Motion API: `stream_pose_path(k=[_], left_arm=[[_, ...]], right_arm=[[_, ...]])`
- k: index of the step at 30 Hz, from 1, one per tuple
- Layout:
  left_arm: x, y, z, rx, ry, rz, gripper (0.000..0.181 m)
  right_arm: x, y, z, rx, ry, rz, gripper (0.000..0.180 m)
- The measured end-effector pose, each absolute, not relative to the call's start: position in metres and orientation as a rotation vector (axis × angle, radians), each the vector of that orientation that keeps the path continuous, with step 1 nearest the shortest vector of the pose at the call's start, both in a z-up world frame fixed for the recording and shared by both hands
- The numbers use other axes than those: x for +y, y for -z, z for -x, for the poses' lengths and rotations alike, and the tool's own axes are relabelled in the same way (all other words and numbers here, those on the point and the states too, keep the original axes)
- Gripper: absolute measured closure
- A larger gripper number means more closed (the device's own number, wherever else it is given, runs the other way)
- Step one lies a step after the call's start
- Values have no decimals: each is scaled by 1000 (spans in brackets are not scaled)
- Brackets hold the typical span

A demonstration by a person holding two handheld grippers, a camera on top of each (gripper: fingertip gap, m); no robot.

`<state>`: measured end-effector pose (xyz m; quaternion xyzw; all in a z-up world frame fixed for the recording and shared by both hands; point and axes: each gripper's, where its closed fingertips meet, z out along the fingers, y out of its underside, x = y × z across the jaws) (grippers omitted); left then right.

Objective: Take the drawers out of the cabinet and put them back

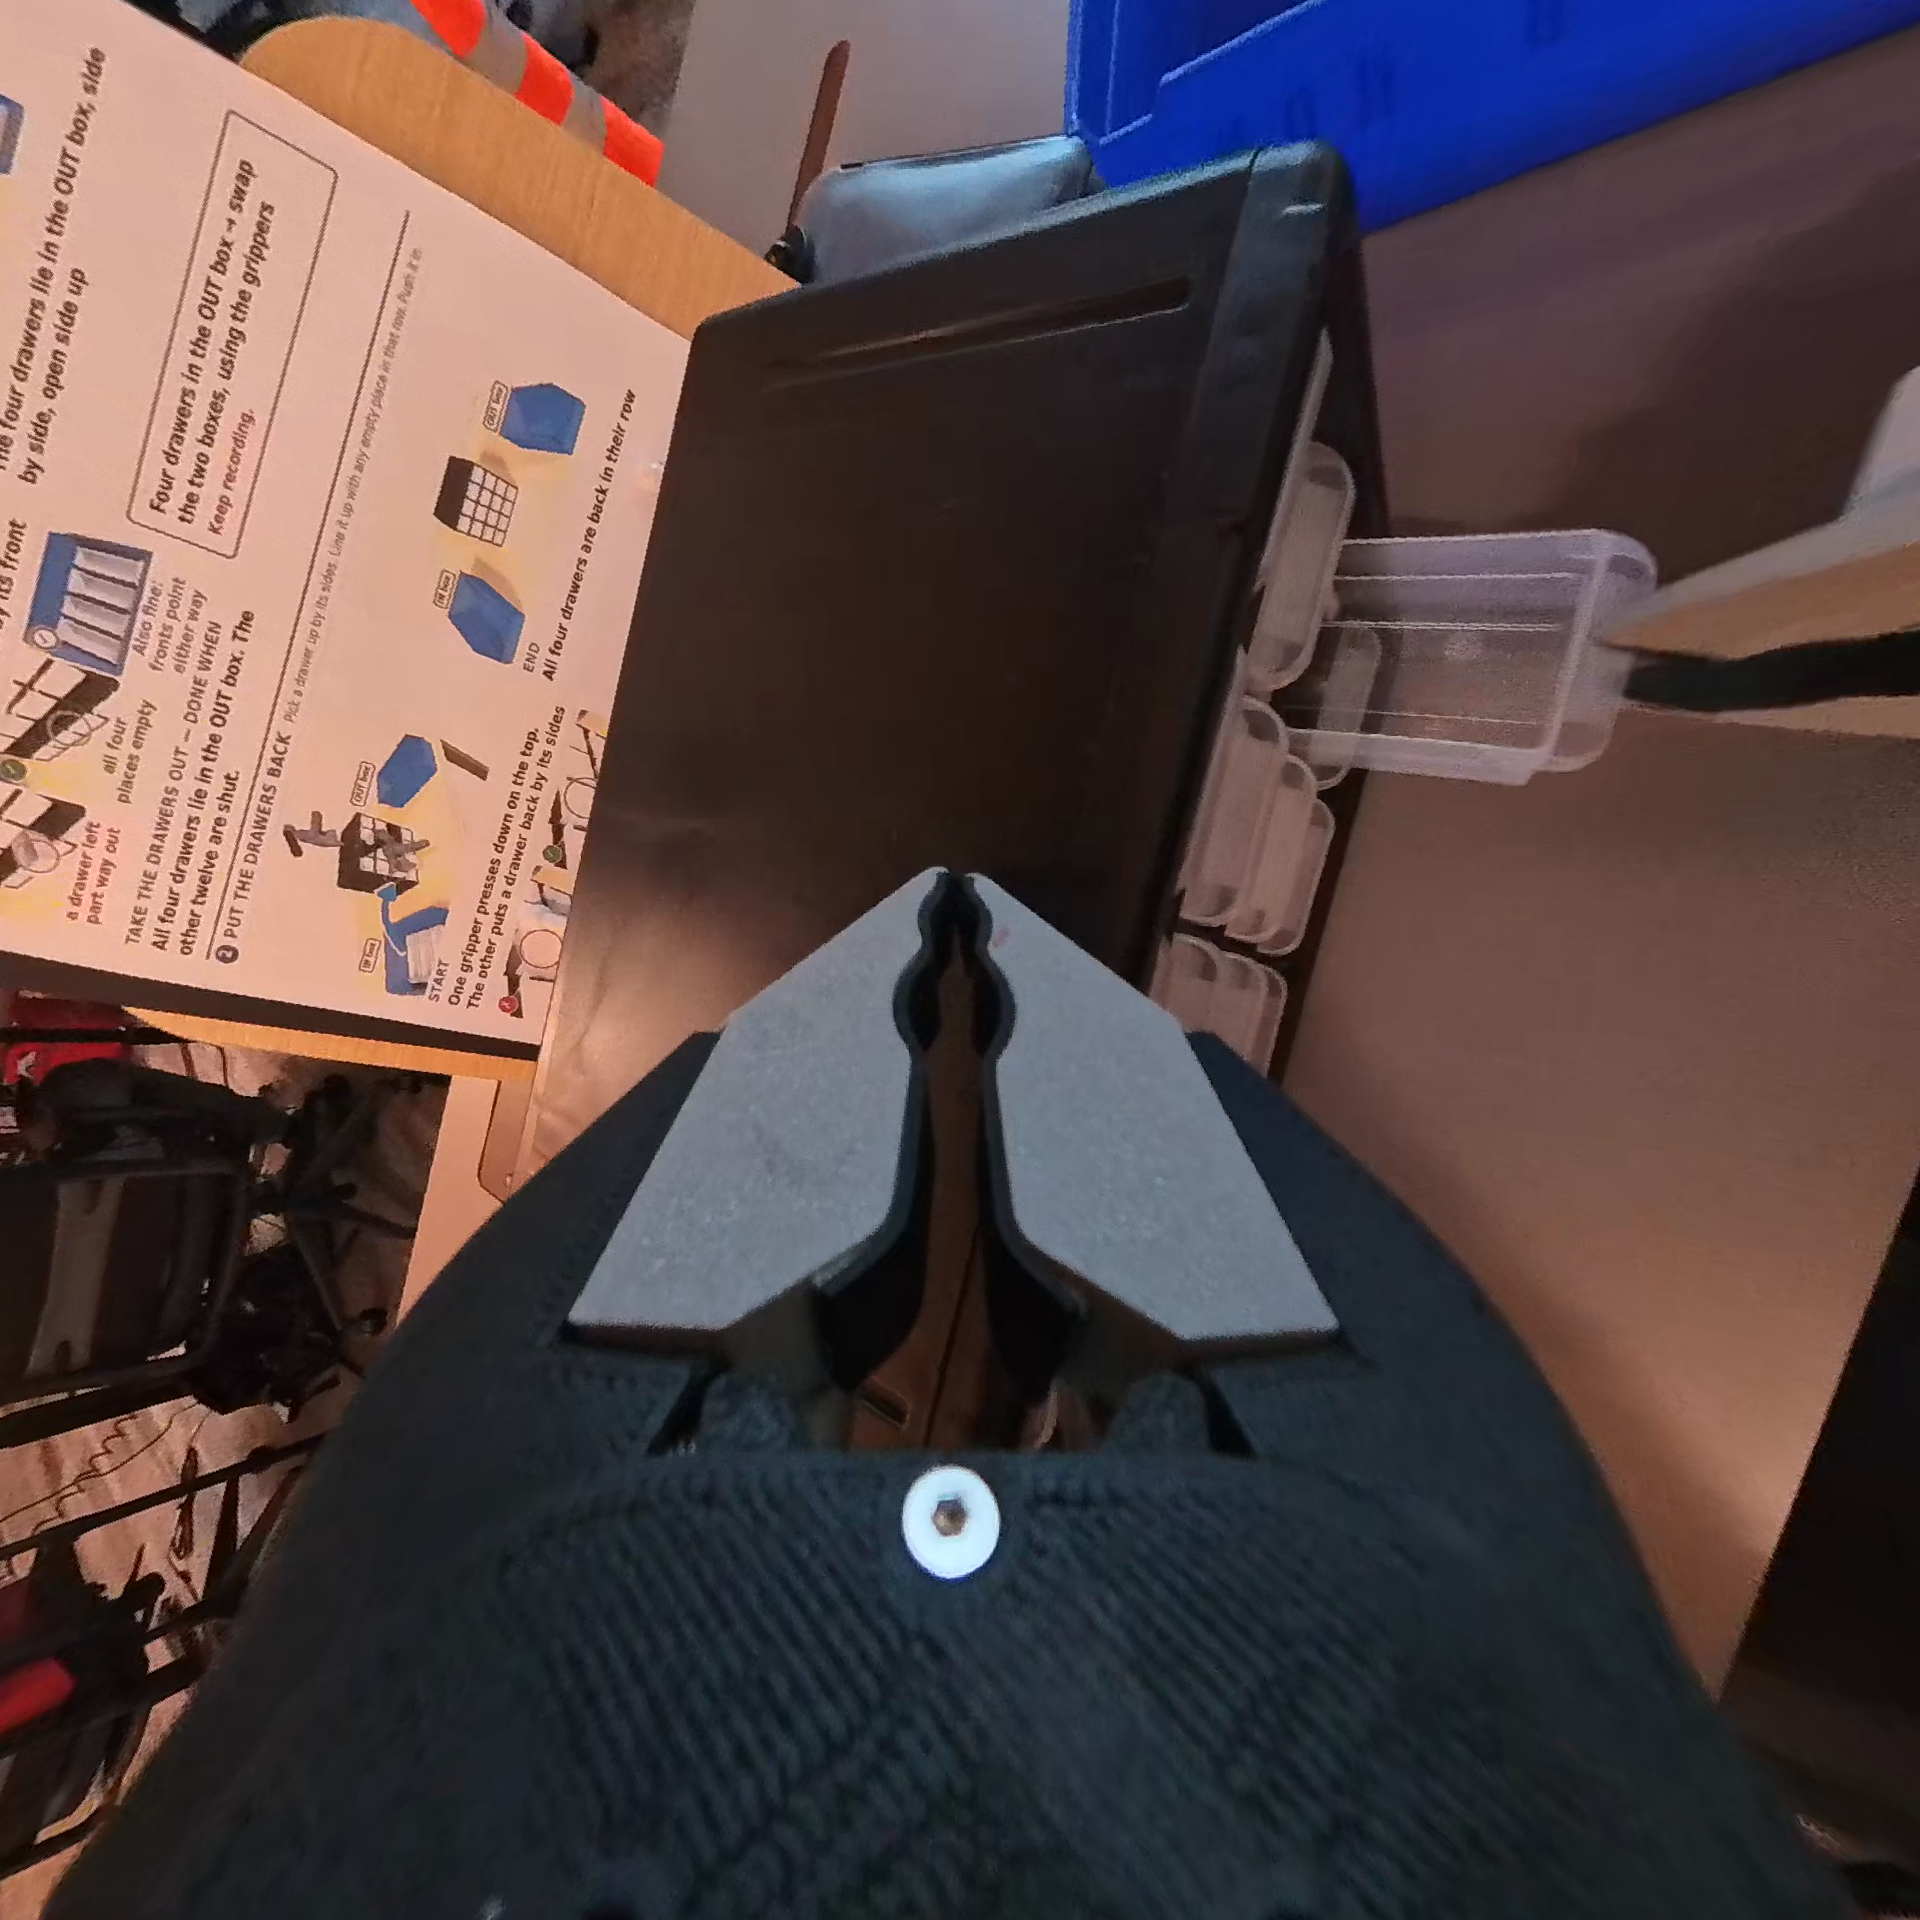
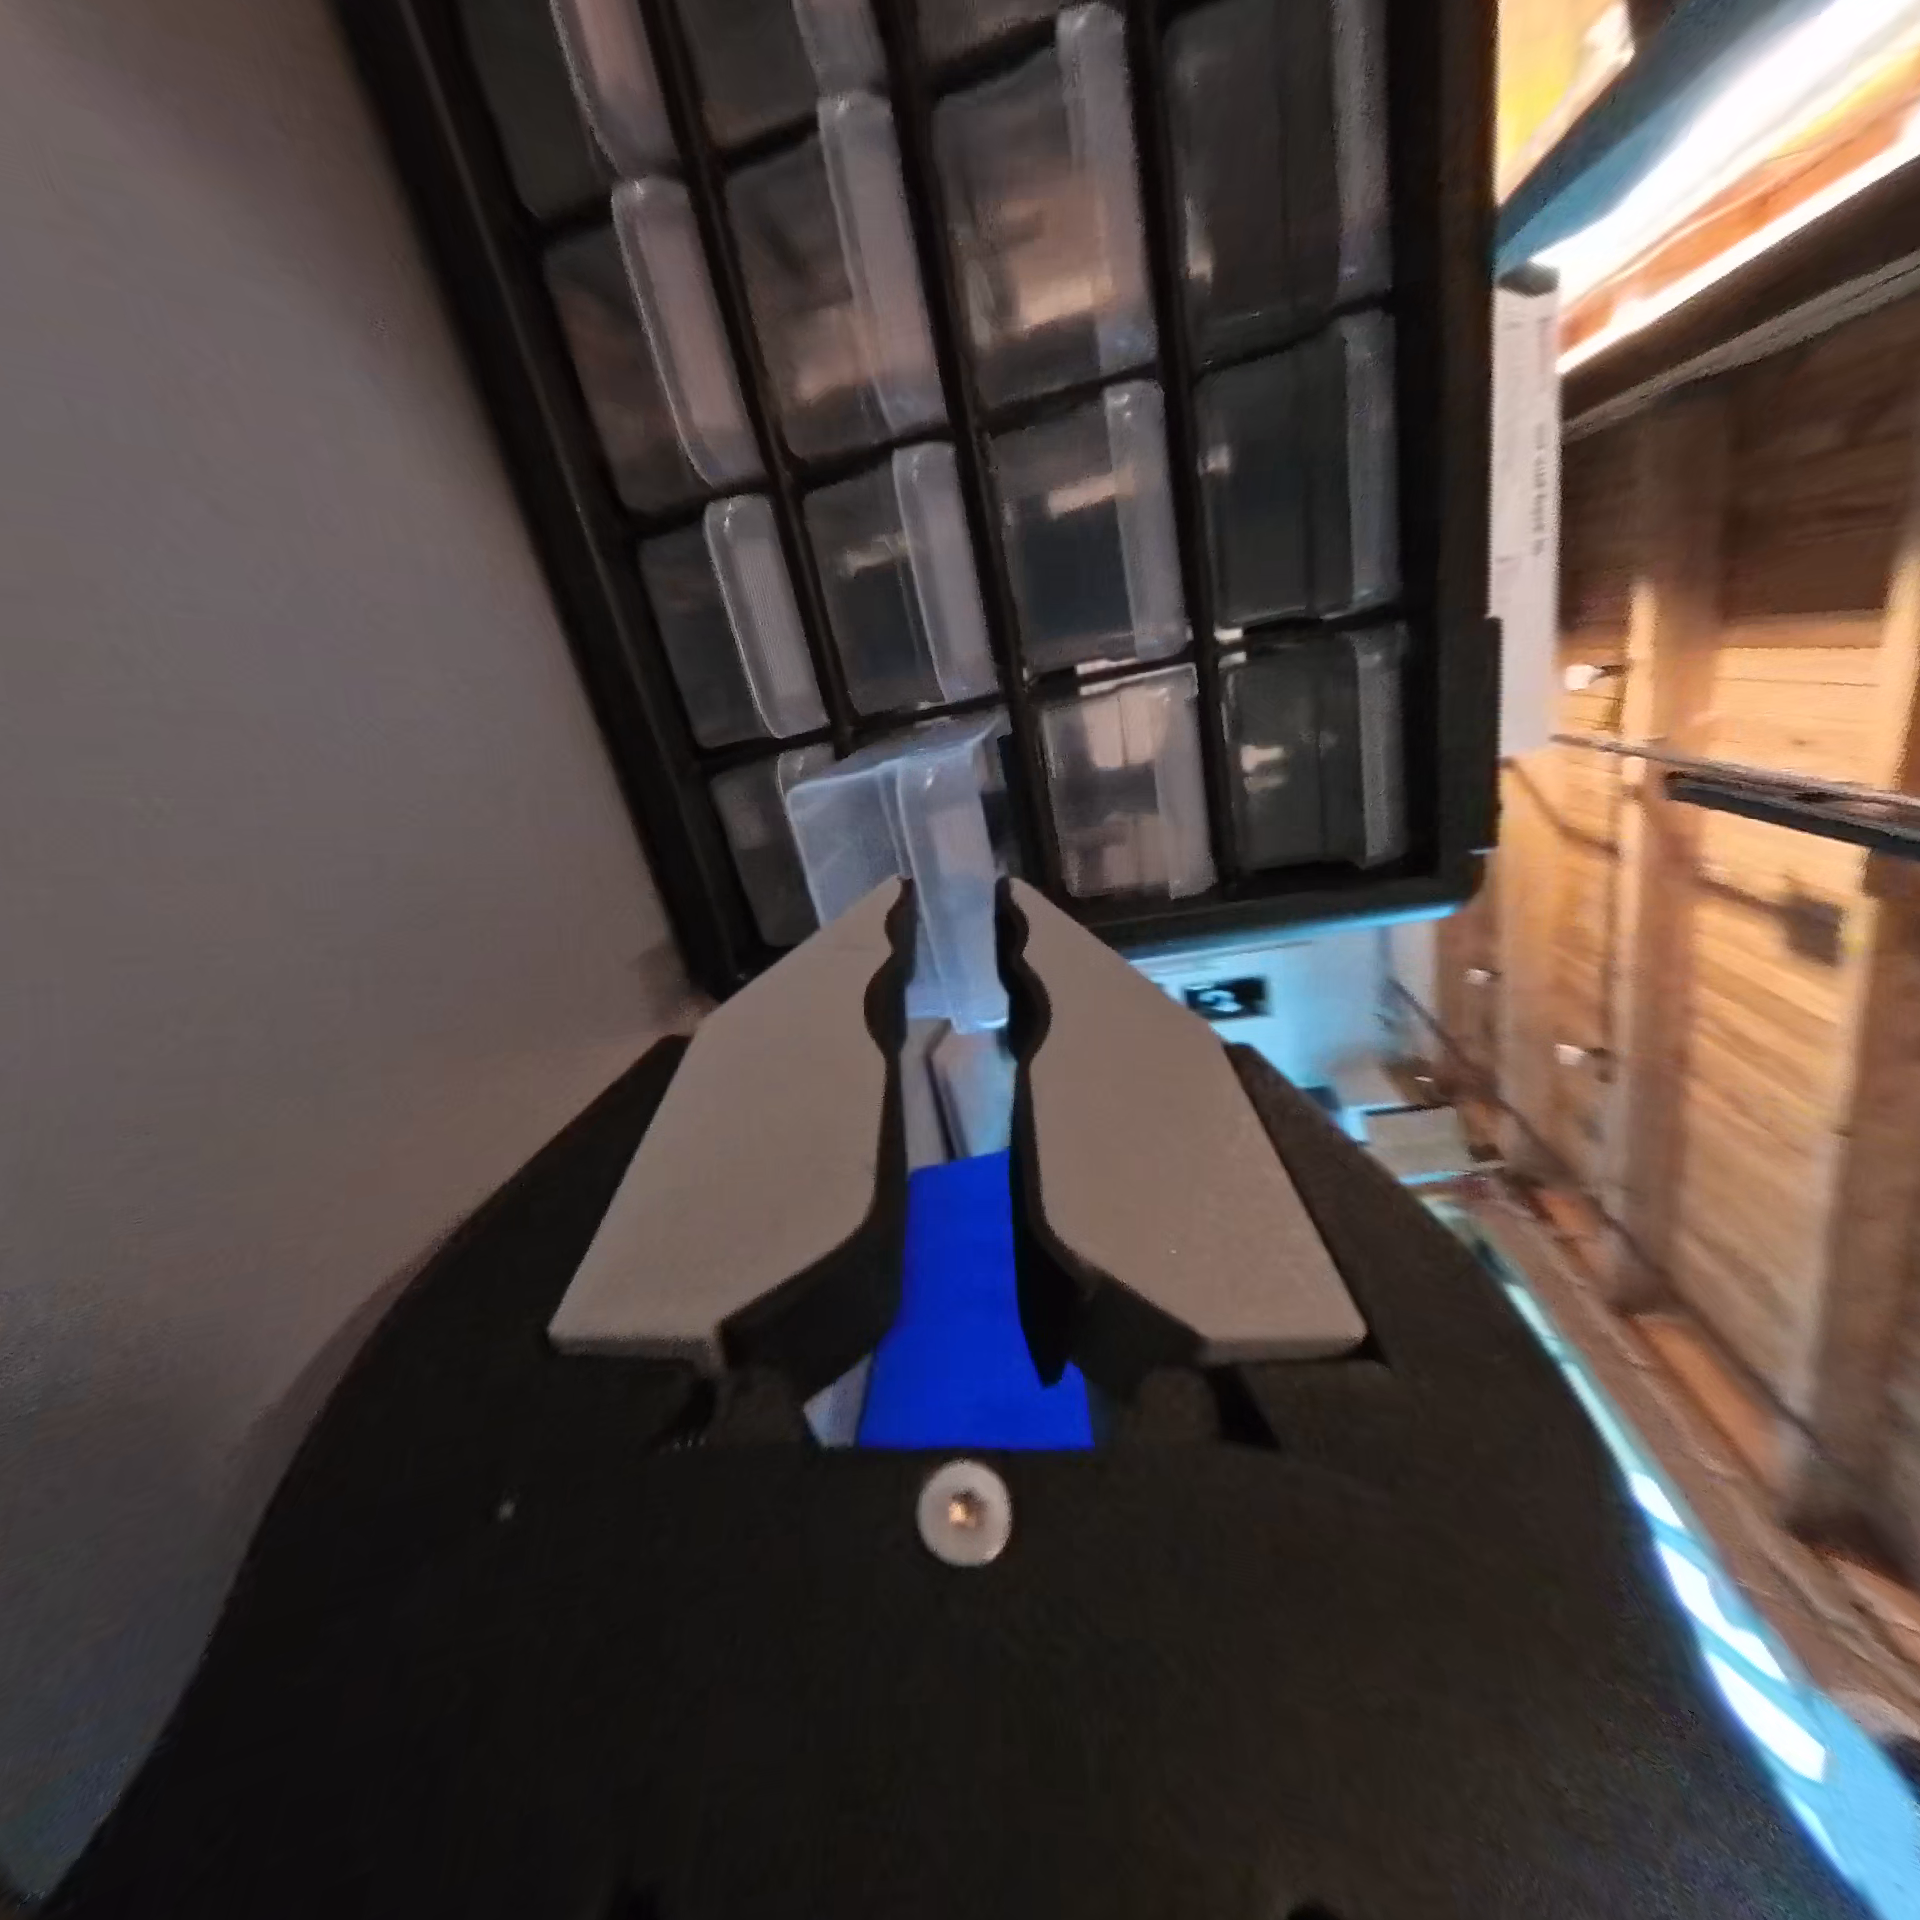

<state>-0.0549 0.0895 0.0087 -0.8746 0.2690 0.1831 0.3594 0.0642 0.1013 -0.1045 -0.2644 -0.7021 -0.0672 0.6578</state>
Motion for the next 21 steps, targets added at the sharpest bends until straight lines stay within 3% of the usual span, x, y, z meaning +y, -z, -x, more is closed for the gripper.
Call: stream_pose_path(k=[1, 3, 5, 8, 13, 17, 21], left_arm=[[90, -9, 55, 693, -474, 2256, 181], [89, -9, 55, 687, -479, 2253, 181], [89, -9, 55, 683, -486, 2250, 181], [89, -9, 55, 682, -492, 2255, 181], [89, -9, 55, 687, -507, 2260, 181], [89, -9, 55, 681, -494, 2258, 181], [89, -9, 55, 675, -483, 2249, 181]], right_arm=[[100, 104, -66, -1640, 110, 639, 161], [102, 105, -67, -1738, 39, 745, 159], [106, 104, -65, -1812, 19, 786, 122], [120, 106, -60, -1880, 86, 784, 106], [124, 122, -41, -1921, 209, 691, 107], [137, 129, -34, -1799, 571, 531, 120], [136, 128, -32, -1688, 660, 495, 135]])
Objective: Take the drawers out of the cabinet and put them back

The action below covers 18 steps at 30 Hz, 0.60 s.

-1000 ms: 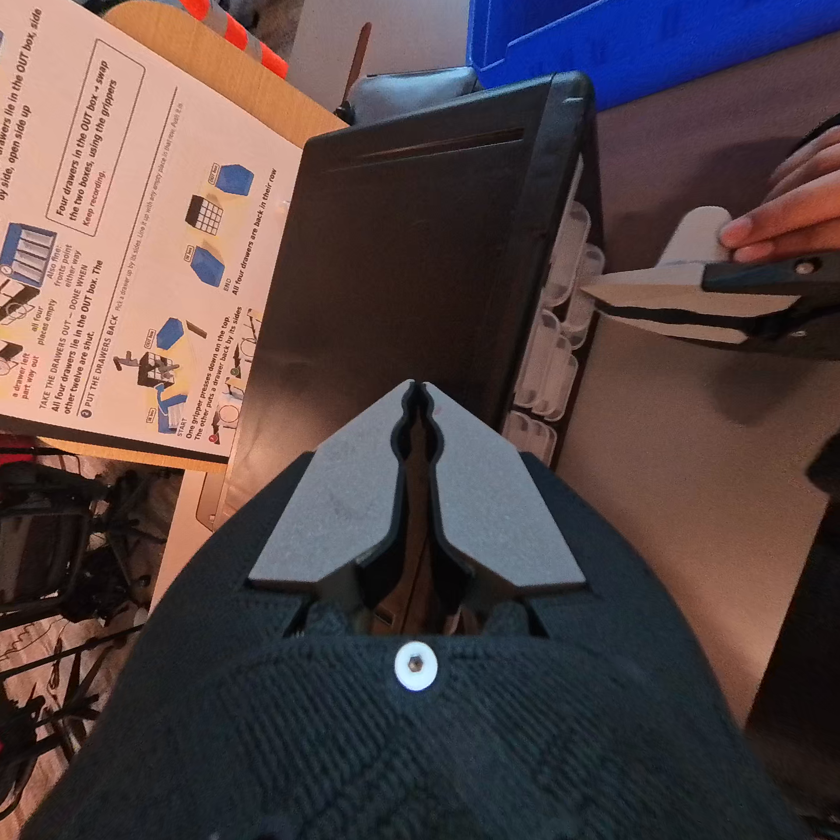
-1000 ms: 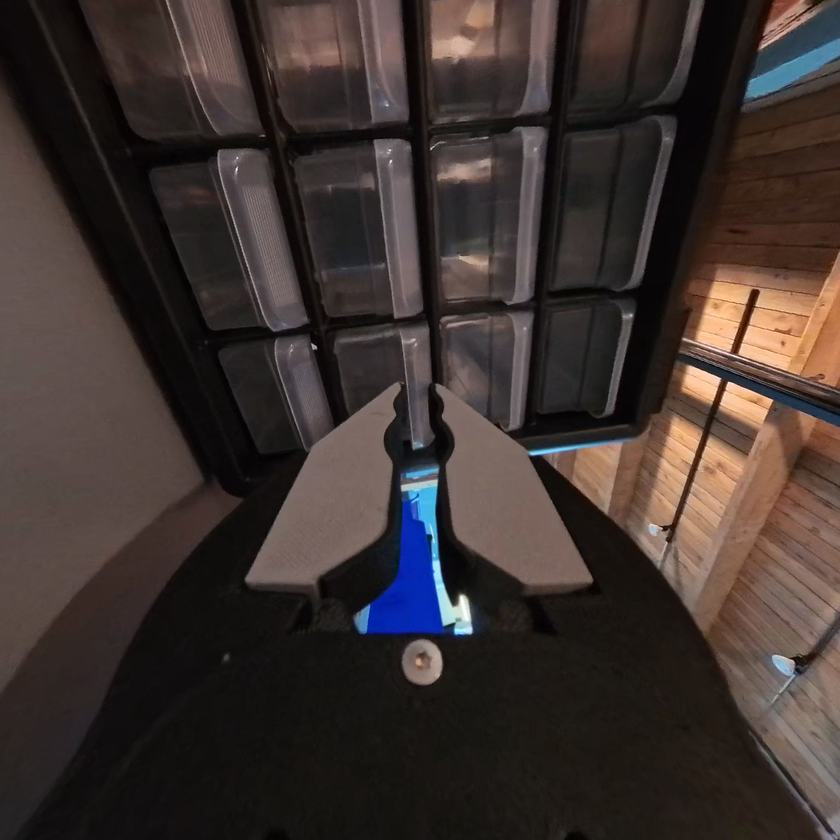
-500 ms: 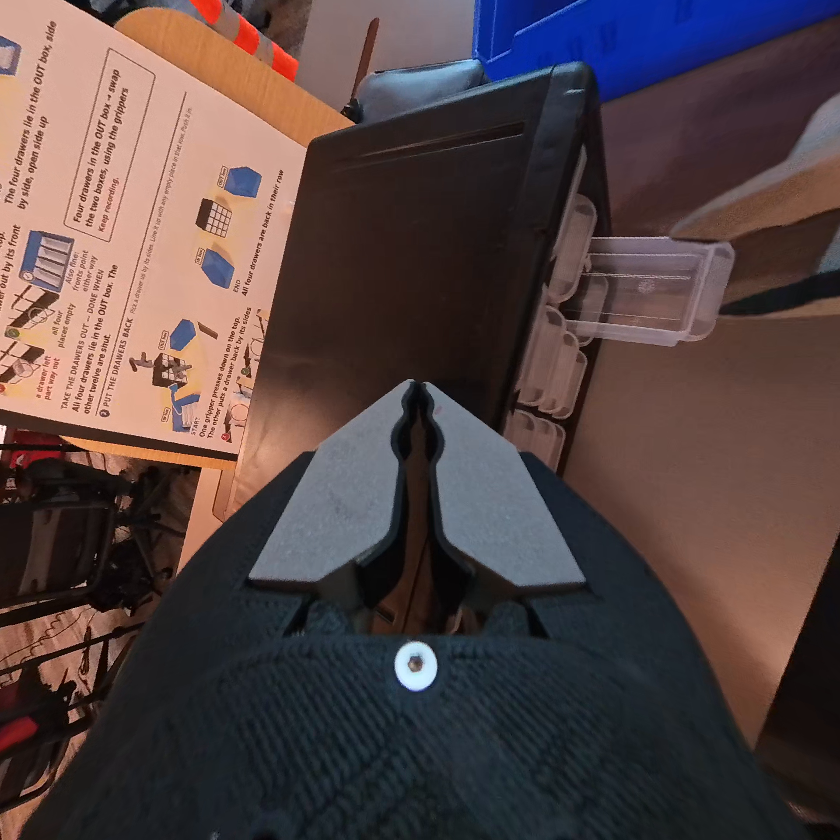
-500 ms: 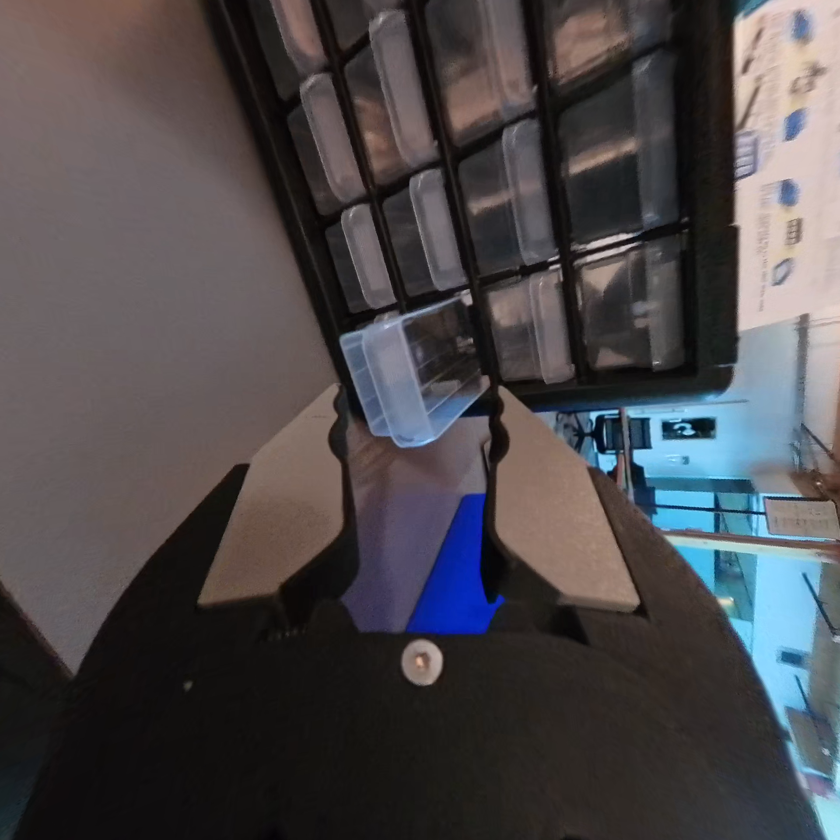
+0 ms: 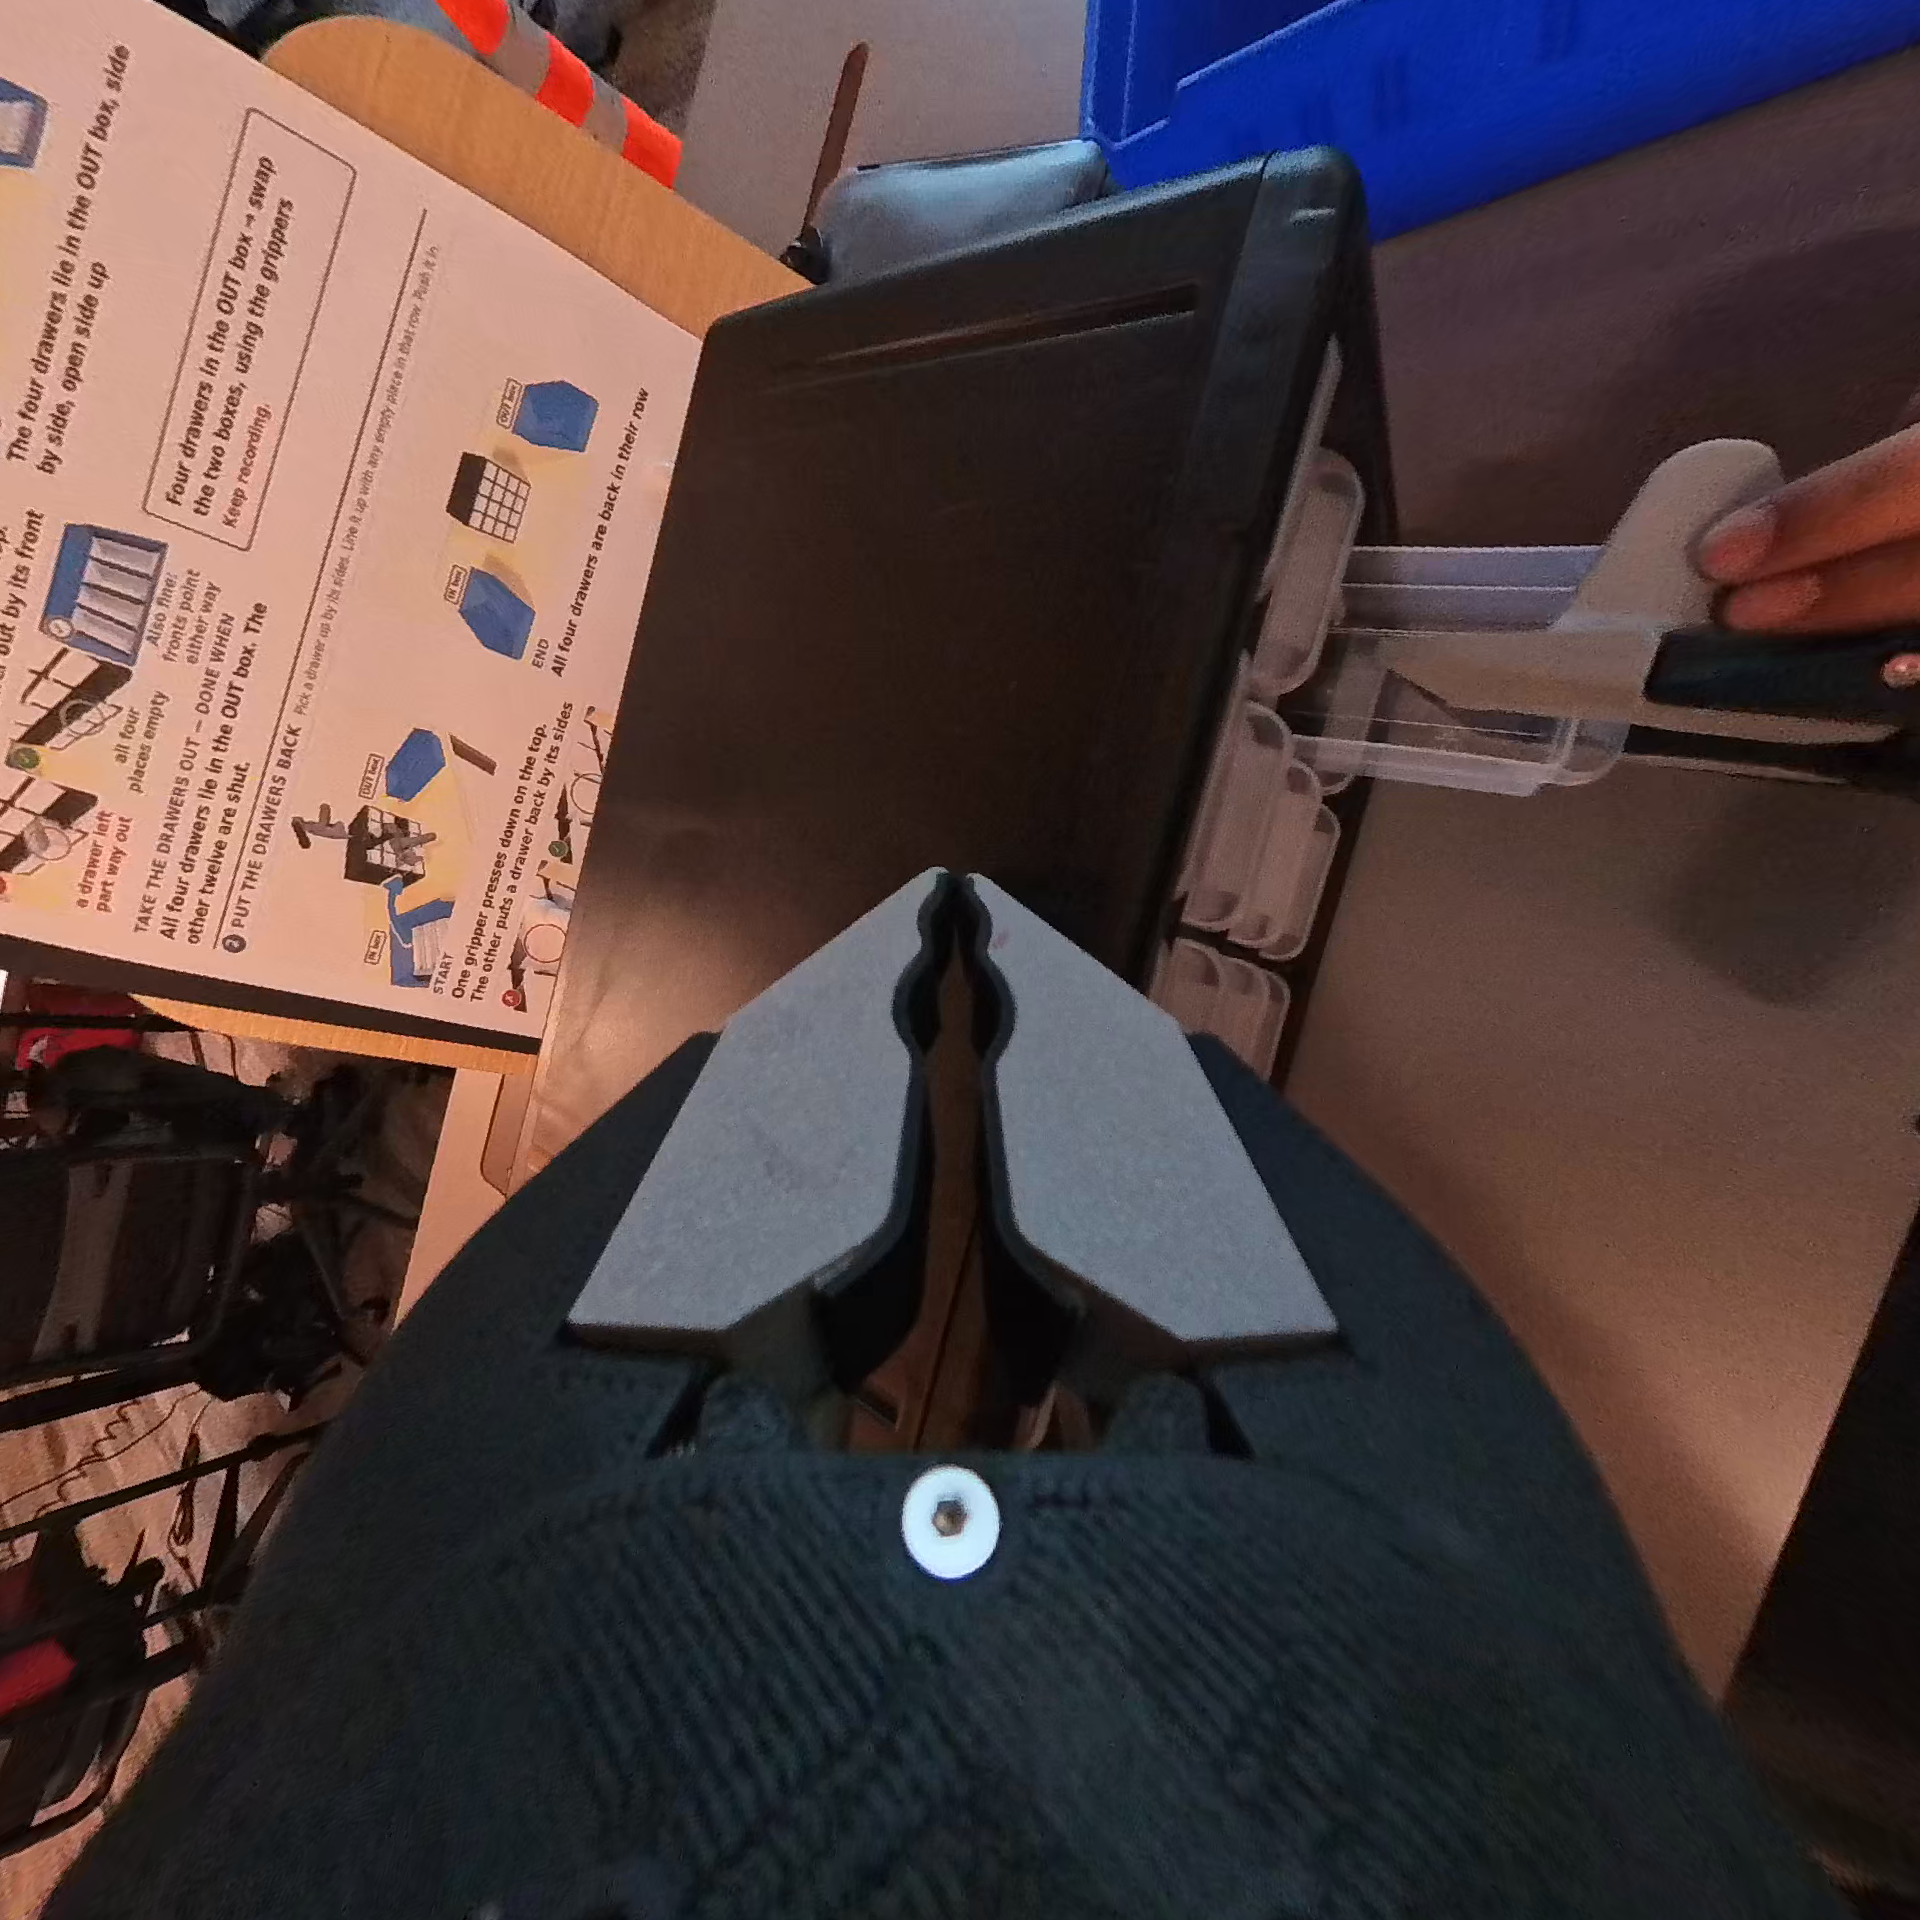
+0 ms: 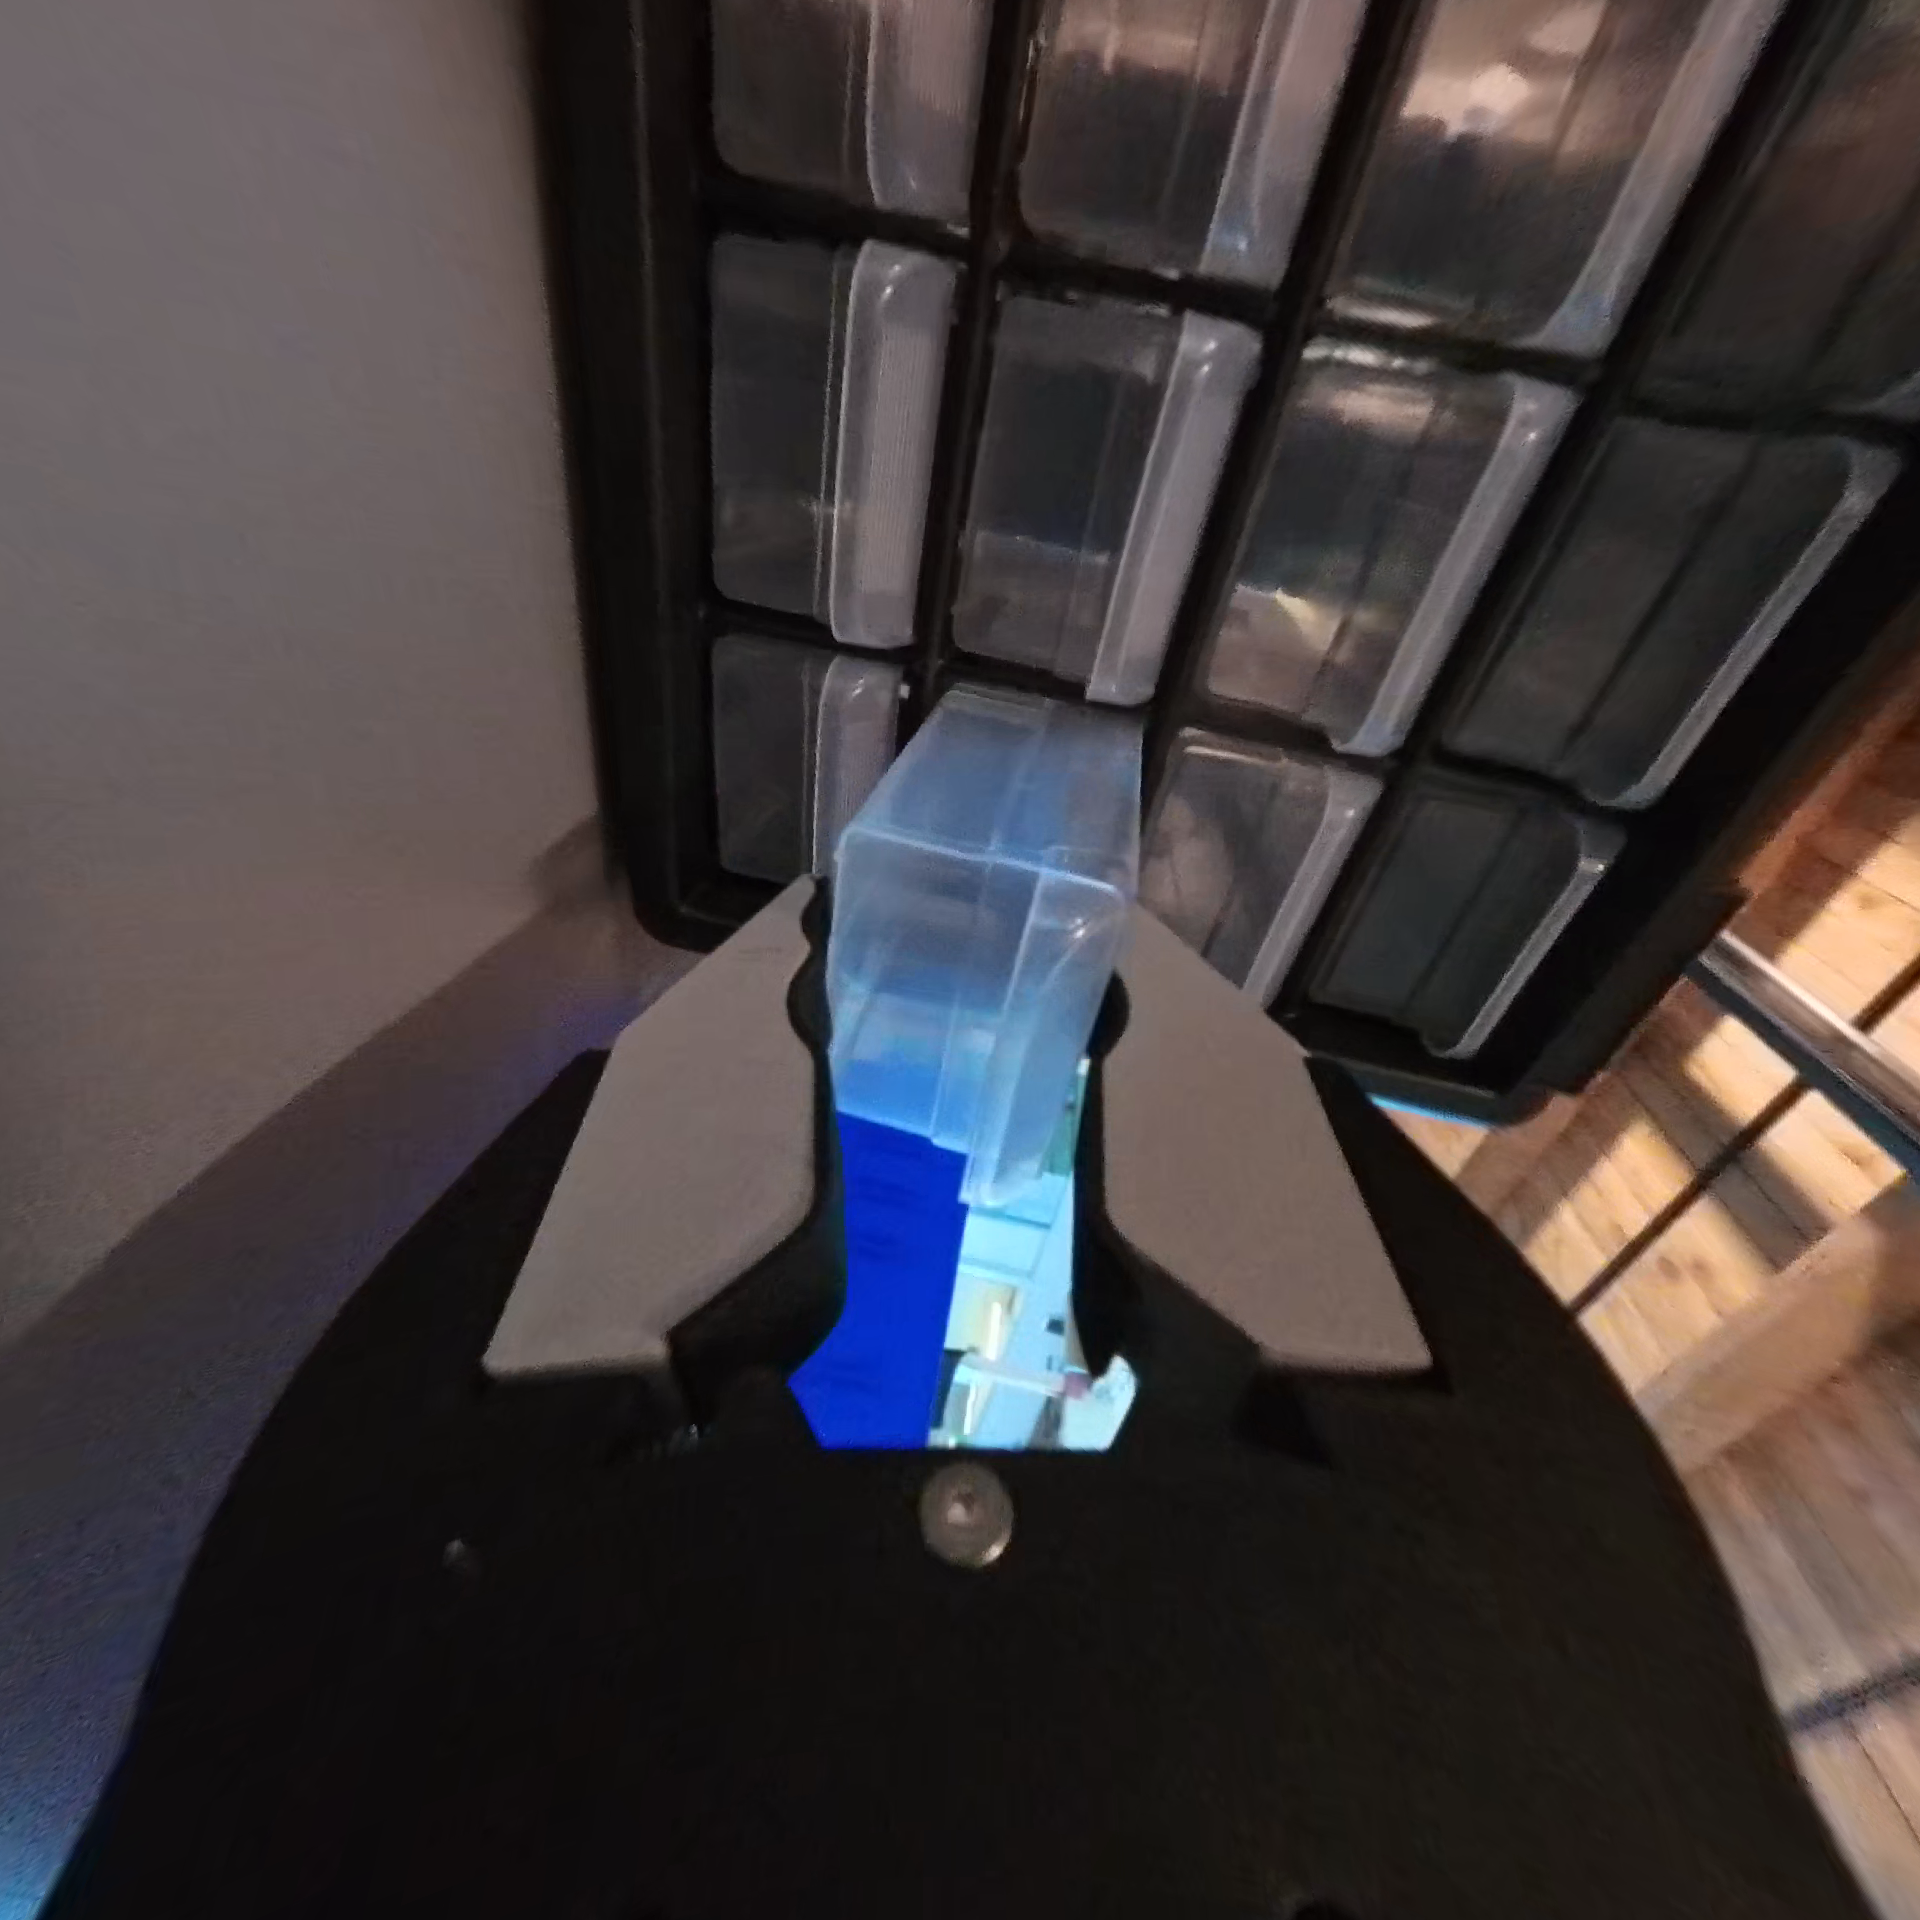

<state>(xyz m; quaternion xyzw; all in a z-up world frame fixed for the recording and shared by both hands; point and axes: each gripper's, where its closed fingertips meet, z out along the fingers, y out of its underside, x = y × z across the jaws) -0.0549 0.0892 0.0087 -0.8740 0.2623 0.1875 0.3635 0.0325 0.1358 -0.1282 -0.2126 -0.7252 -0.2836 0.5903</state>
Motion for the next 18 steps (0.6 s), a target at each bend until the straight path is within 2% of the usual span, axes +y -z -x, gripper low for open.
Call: stream_pose_path(k=[18], left_arm=[[89, -9, 55, 651, -461, 2228, 181]], right_arm=[[87, 121, -93, -2055, 365, 673, 141]])
